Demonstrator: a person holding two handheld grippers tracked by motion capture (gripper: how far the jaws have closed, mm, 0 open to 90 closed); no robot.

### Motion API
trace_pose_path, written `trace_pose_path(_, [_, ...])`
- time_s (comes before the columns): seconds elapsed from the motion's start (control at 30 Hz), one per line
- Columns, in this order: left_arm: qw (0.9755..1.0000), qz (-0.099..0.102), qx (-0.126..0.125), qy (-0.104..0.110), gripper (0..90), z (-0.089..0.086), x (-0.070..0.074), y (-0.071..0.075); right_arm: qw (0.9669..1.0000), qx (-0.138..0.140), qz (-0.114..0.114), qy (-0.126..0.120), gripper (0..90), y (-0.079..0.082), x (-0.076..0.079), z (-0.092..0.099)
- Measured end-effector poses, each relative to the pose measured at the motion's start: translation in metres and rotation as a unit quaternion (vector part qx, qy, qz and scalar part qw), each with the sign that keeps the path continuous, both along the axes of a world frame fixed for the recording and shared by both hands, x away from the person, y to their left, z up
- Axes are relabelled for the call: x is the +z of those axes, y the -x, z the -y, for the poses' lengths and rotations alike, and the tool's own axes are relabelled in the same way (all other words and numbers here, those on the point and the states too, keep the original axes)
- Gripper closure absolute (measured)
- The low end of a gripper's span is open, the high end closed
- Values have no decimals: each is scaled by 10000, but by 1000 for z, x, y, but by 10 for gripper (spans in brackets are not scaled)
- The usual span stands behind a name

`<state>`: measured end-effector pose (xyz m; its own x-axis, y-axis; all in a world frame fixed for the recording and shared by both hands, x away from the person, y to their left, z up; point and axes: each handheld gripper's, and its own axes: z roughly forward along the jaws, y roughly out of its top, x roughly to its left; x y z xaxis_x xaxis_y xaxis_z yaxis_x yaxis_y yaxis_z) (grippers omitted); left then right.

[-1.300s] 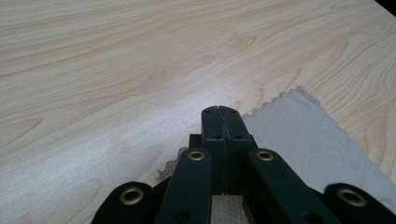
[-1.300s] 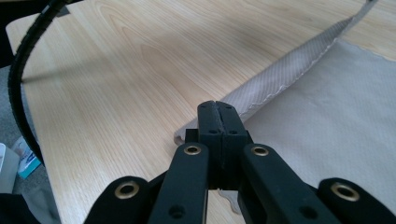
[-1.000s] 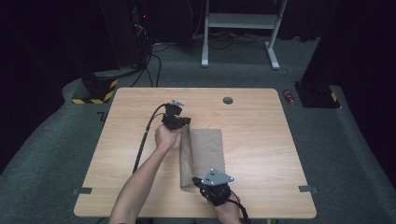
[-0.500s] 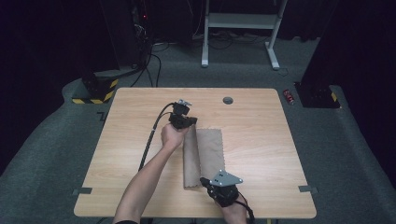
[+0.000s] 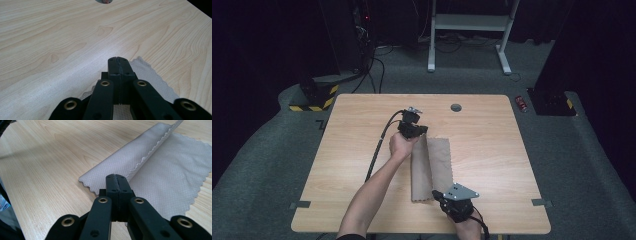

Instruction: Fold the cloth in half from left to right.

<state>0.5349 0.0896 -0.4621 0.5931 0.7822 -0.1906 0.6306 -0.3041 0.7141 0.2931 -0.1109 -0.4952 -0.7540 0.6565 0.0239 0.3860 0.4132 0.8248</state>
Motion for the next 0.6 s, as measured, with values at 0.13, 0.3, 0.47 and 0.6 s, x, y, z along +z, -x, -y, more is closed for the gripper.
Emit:
trace_pose_path(0.13, [10000, 44, -42, -13, 900, 5, 1, -1, 10000, -44, 0, -35, 900, 1, -3, 3])
trace_pose_path(0.3, [9999, 36, -112, -94, 900, 14, -2, -2, 9999, -132, -27, -45, 900, 3, -5, 12])
trace_pose_path(0.47, [9997, 23, -183, -154, 900, 25, -8, -5, 9997, -210, -60, -90, 900, 5, -7, 17])
trace_pose_path(0.6, [9994, 6, -243, -231, 900, 36, -11, -6, 9994, -292, -116, -124, 900, 6, -9, 23])
